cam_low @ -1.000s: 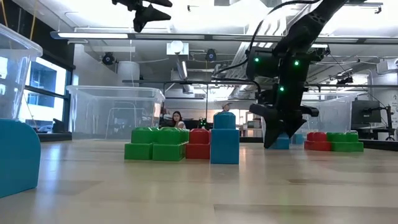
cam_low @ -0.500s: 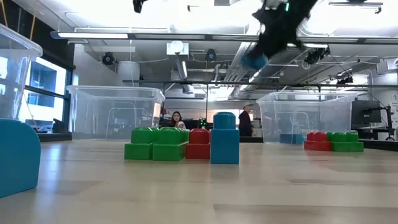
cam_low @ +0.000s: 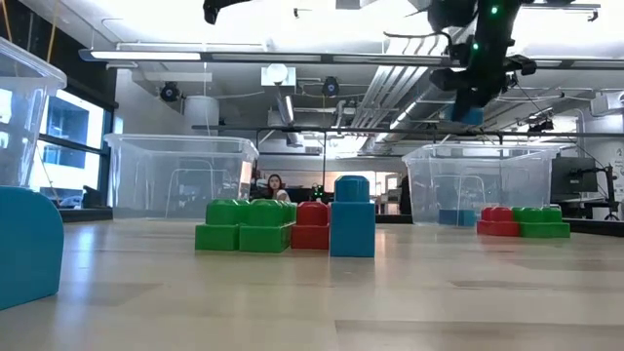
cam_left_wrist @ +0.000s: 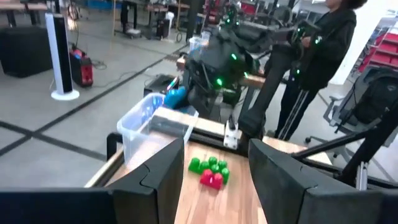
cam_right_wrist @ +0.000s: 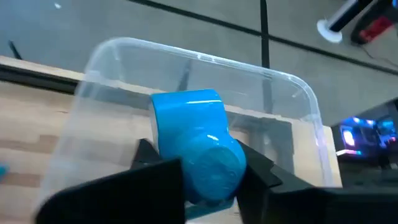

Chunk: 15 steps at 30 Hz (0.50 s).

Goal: Sort blocks
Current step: Put the blue game piece into the top right transparent bin

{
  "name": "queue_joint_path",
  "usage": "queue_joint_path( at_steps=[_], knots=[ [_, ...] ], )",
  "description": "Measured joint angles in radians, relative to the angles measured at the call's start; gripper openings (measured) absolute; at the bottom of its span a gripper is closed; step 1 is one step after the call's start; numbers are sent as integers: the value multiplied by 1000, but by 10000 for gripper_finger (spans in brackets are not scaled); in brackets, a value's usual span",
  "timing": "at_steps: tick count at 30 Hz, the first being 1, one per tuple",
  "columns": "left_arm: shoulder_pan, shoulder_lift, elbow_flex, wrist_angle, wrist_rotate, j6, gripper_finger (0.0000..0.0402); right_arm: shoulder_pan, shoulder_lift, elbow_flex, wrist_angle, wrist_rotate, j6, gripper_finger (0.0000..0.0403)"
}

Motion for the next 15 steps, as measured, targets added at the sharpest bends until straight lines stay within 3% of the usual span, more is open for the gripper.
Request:
queue_joint_path(
  at_steps=[5, 10, 15],
  knots=[
    [0, -1, 0, -2, 0, 0, 168, -77, -2, 30, -5, -90, -28, 144],
    [0, -1, 0, -4, 0, -1, 168, -79, -3, 111, -25, -168, -68, 212],
    [0, -1, 0, -23, 0, -1, 168, 35, -3, 173, 61, -456, -34, 232]
  ],
)
